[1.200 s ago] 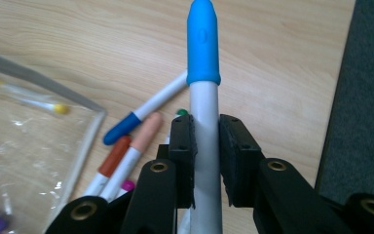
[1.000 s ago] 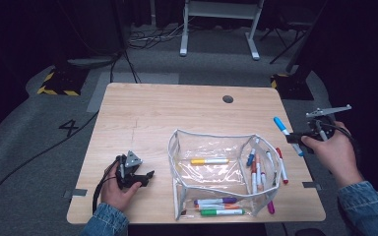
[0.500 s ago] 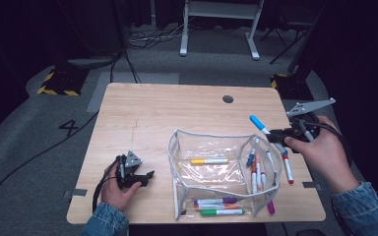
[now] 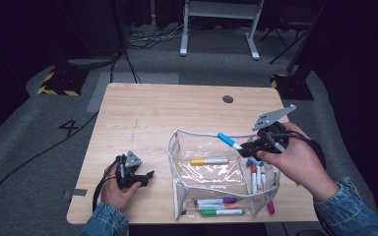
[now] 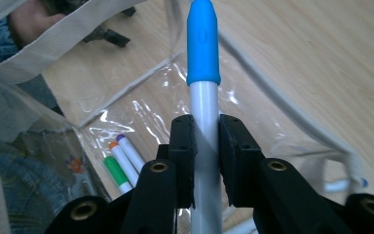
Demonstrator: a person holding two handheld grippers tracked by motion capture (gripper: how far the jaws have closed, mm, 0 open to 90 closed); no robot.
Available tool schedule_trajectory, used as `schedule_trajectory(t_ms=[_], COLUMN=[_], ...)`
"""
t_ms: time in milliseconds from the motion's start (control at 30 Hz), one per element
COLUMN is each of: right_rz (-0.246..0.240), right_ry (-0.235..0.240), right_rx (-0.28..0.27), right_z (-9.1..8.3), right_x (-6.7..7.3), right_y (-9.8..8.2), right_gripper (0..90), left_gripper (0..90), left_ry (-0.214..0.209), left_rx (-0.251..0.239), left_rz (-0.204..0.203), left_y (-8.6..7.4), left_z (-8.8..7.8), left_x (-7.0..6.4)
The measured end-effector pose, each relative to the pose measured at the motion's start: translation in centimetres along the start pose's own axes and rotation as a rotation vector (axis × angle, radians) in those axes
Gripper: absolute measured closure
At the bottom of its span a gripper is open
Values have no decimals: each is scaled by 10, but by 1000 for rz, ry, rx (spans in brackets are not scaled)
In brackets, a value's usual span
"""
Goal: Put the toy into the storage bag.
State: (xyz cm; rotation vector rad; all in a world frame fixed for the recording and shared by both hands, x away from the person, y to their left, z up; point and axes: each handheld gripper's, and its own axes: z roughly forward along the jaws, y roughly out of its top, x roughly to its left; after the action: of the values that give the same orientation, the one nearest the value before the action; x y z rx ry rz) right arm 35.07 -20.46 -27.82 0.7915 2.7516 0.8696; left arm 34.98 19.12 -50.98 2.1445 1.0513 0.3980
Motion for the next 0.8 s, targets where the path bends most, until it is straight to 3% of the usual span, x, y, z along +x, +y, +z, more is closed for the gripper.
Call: schedule_trajectory(t_ms=[300, 800], right_rz=[-57, -120], right_ry=[90, 161], right_rx=[107, 301], right_z=[41, 97], right_x=[17, 32], right_y=[9, 10], right_gripper=[769, 769], left_gripper=[275, 275], left_ry=[0, 0], left_rx=[0, 0], left_rz=[-1, 0], left_y=[0, 0], left_z=[0, 0], left_x=[0, 0])
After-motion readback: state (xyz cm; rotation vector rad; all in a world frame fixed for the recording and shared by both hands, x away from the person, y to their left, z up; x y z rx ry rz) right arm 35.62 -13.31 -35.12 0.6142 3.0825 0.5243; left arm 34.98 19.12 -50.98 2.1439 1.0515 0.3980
